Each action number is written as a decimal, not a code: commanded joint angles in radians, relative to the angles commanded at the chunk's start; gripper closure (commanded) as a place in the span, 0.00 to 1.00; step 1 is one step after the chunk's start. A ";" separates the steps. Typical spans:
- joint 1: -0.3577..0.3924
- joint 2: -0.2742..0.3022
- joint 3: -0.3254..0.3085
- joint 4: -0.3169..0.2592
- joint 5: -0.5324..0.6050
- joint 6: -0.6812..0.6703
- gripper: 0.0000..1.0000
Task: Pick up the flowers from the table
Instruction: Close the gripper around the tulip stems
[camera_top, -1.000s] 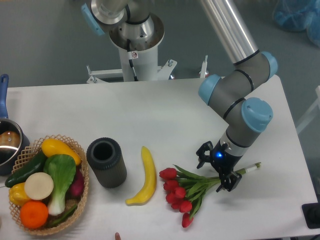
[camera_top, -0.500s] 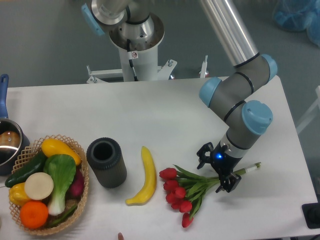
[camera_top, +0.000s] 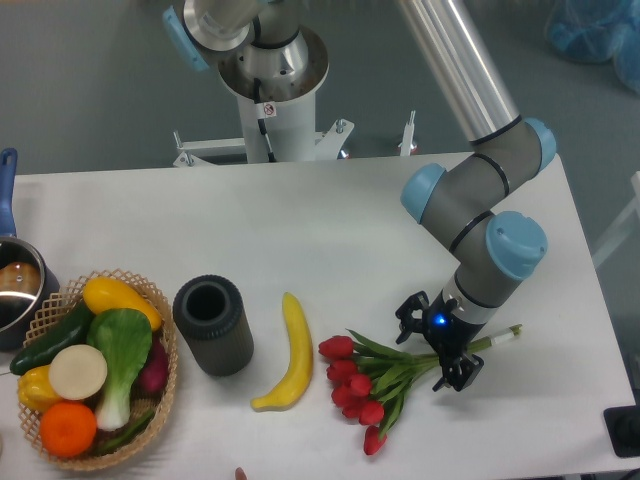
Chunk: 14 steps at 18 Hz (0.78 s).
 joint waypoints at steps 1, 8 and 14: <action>0.000 0.000 0.000 0.000 0.000 0.000 0.00; 0.000 0.000 -0.002 0.000 -0.002 0.000 0.02; -0.002 0.000 -0.006 0.000 -0.002 0.000 0.17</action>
